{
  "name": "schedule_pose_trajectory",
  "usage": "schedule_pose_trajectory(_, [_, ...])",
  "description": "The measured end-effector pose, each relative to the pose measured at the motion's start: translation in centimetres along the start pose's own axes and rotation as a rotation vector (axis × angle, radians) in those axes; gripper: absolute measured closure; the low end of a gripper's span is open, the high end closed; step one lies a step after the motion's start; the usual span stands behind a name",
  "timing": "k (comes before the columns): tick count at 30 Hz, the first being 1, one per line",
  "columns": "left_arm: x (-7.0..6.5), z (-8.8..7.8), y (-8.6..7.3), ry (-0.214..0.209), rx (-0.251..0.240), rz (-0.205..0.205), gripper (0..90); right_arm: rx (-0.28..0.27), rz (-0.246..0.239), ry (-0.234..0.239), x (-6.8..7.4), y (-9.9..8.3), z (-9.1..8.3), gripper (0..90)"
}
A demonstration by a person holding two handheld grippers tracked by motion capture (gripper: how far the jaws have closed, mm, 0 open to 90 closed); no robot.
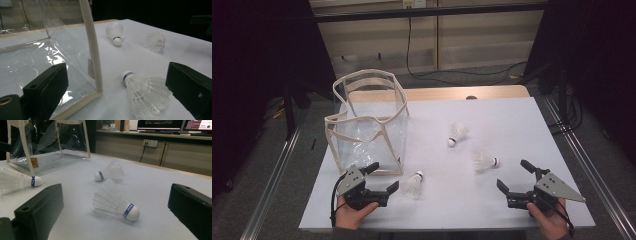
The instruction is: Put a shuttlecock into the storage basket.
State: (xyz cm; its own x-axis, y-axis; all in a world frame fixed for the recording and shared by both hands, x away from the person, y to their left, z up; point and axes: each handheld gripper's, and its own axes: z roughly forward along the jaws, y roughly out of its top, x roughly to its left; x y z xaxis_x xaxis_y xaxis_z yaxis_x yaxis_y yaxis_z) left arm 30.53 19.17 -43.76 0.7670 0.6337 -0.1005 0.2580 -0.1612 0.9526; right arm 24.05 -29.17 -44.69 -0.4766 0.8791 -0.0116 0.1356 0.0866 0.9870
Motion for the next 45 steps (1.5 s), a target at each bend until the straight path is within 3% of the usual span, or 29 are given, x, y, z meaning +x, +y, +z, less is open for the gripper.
schedule_pose_trajectory(23, [-0.5,1.3,-0.1,-0.025,0.119,0.013,16.0,-0.002,-0.003,0.0,0.0,0.0,-0.1,0.2])
schedule_pose_trajectory(31, [-0.8,1.7,-0.1,-0.045,0.169,0.031,23.5,-0.003,-0.005,0.004,0.0,0.1,-0.1,0.2])
schedule_pose_trajectory(45, [-1.0,2.8,-0.1,-0.073,0.243,0.0,34.7,-0.002,-0.007,0.004,0.0,0.0,-0.2,0.4])
